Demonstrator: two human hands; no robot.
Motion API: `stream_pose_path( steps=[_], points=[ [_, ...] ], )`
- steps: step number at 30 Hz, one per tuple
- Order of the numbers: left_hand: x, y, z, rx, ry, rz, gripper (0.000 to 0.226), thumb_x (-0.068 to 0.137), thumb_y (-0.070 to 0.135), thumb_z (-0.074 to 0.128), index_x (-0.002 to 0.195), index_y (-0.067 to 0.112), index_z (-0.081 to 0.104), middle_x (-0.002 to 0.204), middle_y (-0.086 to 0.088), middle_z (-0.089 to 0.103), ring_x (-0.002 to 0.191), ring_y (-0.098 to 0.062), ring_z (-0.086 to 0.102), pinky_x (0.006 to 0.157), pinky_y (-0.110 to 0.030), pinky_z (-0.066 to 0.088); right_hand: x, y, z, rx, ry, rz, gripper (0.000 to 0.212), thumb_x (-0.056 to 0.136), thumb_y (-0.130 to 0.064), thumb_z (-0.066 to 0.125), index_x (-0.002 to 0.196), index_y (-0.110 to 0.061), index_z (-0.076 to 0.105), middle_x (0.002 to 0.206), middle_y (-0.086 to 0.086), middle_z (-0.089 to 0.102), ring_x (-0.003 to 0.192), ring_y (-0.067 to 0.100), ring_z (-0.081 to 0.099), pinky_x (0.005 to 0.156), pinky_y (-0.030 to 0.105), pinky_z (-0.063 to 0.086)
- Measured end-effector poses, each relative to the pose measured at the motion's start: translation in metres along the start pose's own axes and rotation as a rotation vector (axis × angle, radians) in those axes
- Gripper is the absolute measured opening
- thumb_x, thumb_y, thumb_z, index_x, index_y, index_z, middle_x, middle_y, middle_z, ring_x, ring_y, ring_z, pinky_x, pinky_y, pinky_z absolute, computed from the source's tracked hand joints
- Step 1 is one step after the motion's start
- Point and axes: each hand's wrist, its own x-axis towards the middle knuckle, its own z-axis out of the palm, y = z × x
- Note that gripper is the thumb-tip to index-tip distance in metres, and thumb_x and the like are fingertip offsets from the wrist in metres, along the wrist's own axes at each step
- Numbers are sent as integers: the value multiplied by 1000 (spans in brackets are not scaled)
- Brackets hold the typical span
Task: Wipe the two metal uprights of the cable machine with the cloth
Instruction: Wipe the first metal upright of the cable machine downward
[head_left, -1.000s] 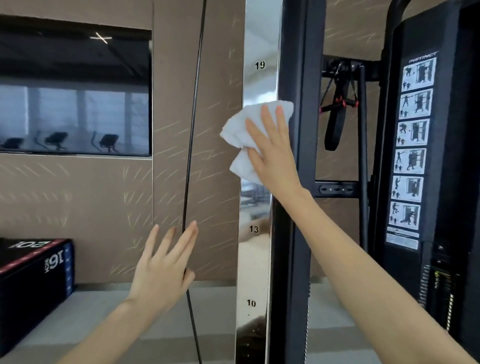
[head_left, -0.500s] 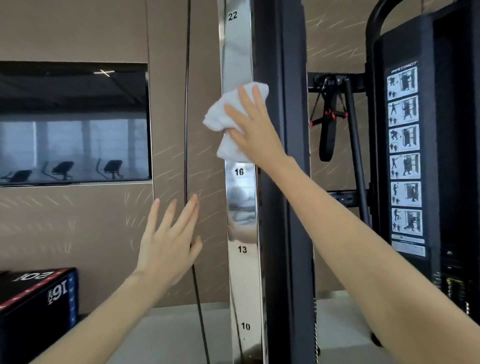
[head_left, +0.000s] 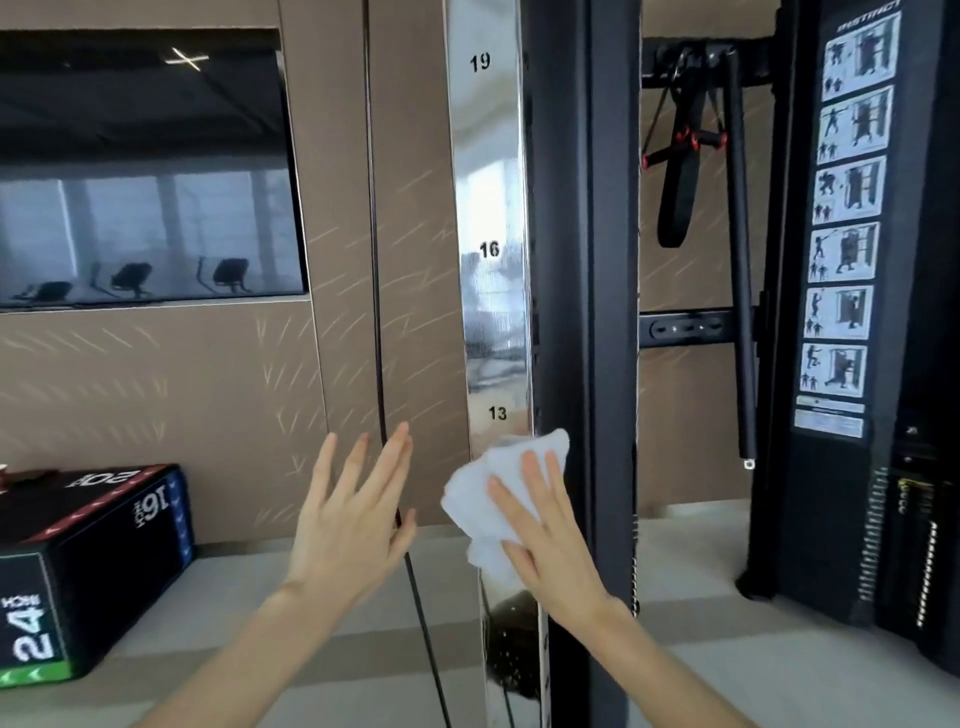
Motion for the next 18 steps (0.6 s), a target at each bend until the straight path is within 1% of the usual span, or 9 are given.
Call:
stream_pose_path(
  steps=[1, 3, 5, 6, 8, 10, 13, 15, 18],
  points=[
    [-3, 2, 2, 0, 1, 5, 65, 89, 39, 37, 137, -2, 52, 150, -14, 44, 117, -40, 59, 111, -60, 26, 12, 0, -5, 29, 15, -6, 49, 103, -39, 25, 151, -35, 15, 160, -3, -8, 145, 30, -7, 117, 35, 5],
    [-8, 7, 7, -1, 1, 10, 65, 89, 38, 38, 137, -3, 52, 150, -15, 44, 118, -40, 58, 112, -60, 26, 53, 3, -20, 33, 70, -7, 45, 103, -38, 27, 146, -25, 29, 160, -4, -5, 146, 28, -6, 118, 29, 1],
    [-12, 15, 11, -13, -7, 7, 66, 88, 38, 38, 138, -4, 50, 151, -14, 42, 119, -39, 55, 113, -60, 25, 105, 8, -37, 24, 126, 48, 45, 103, -35, 30, 143, -16, 35, 159, 6, 3, 145, 30, -1, 117, 25, 1],
    [-13, 20, 13, -24, -11, 8, 67, 88, 38, 38, 139, -3, 49, 151, -14, 40, 119, -39, 54, 113, -60, 25, 125, 9, -43, 17, 149, 72, 44, 102, -31, 33, 143, -14, 37, 157, 12, 8, 145, 33, 2, 118, 26, 3],
    [-15, 29, 20, -46, -21, 7, 68, 88, 38, 36, 140, -3, 47, 152, -14, 38, 119, -39, 54, 113, -59, 24, 136, 8, -43, 12, 174, 90, 44, 101, -23, 39, 143, -11, 38, 155, 15, 10, 144, 37, 5, 119, 33, 5],
    [-19, 36, 27, -63, -21, 6, 68, 87, 38, 36, 141, -3, 45, 153, -14, 35, 120, -39, 53, 113, -59, 24, 106, 5, -30, 25, 148, 84, 45, 102, -28, 33, 145, -13, 34, 157, 10, 4, 145, 36, 1, 119, 36, 3],
    [-31, 43, 38, -92, -22, 11, 66, 87, 37, 36, 141, -1, 40, 153, -14, 33, 120, -39, 52, 114, -60, 24, 15, -6, 1, 42, 43, 105, 51, 103, -42, 20, 151, -25, 18, 159, -2, -10, 145, 31, -7, 118, 32, -3],
    [-41, 43, 44, -105, -40, 13, 67, 87, 36, 34, 143, 0, 36, 155, -13, 31, 119, -39, 52, 113, -59, 25, -34, -14, 18, 12, -13, 130, 52, 103, -44, 19, 152, -30, 7, 158, -2, -15, 145, 26, -12, 116, 26, -6],
    [-50, 38, 49, -102, -70, 19, 67, 88, 34, 34, 145, 0, 39, 155, -11, 30, 117, -38, 54, 112, -59, 28, -52, -17, 24, -56, -34, 160, 52, 104, -43, 18, 152, -29, 2, 157, 0, -21, 144, 22, -13, 115, 21, -5]
  ],
)
